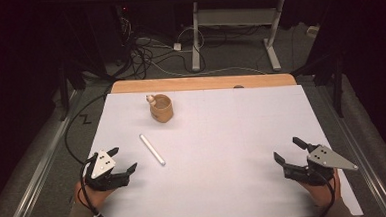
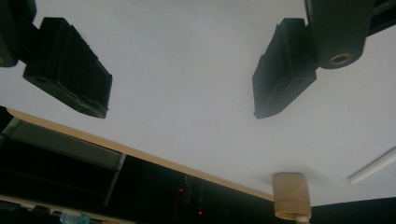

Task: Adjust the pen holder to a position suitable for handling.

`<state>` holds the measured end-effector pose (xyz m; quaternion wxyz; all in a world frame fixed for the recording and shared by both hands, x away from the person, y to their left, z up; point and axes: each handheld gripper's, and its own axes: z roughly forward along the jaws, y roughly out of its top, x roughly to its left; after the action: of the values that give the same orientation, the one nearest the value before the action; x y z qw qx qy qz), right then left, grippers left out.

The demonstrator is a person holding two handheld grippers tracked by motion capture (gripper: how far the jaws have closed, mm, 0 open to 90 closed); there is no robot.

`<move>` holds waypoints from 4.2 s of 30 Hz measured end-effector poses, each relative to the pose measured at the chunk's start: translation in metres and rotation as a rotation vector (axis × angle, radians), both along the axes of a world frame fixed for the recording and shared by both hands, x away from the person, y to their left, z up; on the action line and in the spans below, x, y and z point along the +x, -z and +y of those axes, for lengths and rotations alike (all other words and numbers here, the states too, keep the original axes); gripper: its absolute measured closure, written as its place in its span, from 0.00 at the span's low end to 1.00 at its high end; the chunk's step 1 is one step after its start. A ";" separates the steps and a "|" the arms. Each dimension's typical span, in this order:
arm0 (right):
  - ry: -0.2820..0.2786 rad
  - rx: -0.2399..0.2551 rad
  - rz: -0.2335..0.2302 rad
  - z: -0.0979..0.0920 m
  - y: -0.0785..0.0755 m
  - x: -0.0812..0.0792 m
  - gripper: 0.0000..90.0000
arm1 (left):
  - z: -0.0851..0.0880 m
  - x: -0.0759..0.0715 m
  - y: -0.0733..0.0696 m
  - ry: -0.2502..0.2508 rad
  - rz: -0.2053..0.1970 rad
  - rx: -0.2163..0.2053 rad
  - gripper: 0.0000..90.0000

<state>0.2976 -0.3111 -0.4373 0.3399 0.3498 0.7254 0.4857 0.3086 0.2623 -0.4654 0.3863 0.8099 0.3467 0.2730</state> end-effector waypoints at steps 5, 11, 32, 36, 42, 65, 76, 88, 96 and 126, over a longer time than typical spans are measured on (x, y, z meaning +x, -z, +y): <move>-0.003 0.002 0.002 0.000 0.000 -0.001 0.23 | -0.001 0.000 0.001 0.005 0.010 0.006 0.21; -0.018 -0.002 -0.002 0.003 -0.001 -0.002 0.23 | 0.000 0.000 0.003 0.017 0.019 0.016 0.21; -0.039 -0.041 0.005 0.008 0.006 -0.001 0.23 | -0.002 0.006 0.005 0.013 0.077 0.059 0.21; -0.037 -0.059 0.016 0.009 0.008 0.000 0.23 | -0.004 0.010 0.005 -0.020 0.107 0.040 0.22; -0.040 -0.063 0.024 0.010 0.010 0.001 0.23 | -0.010 0.013 0.007 -0.034 0.123 0.053 0.24; -0.048 -0.074 0.043 0.013 0.013 0.002 0.24 | -0.020 0.019 0.005 -0.066 0.129 0.027 0.24; -0.053 -0.091 0.064 0.017 0.018 0.005 0.25 | -0.039 0.037 -0.027 0.031 0.045 -0.015 0.32; -0.061 -0.095 0.090 0.016 0.022 0.006 0.25 | -0.095 0.129 -0.063 0.112 0.085 0.054 0.46; -0.066 -0.091 0.098 0.016 0.023 0.007 0.25 | -0.111 0.171 -0.058 0.053 0.157 0.059 0.50; -0.113 -0.085 0.148 0.015 0.028 0.011 0.28 | -0.111 0.214 -0.034 0.118 0.273 0.033 0.86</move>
<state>0.3081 -0.2966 -0.4648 0.2722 0.3285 0.7870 0.4456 0.5225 0.1517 -0.4317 0.3376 0.8647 0.3434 0.1427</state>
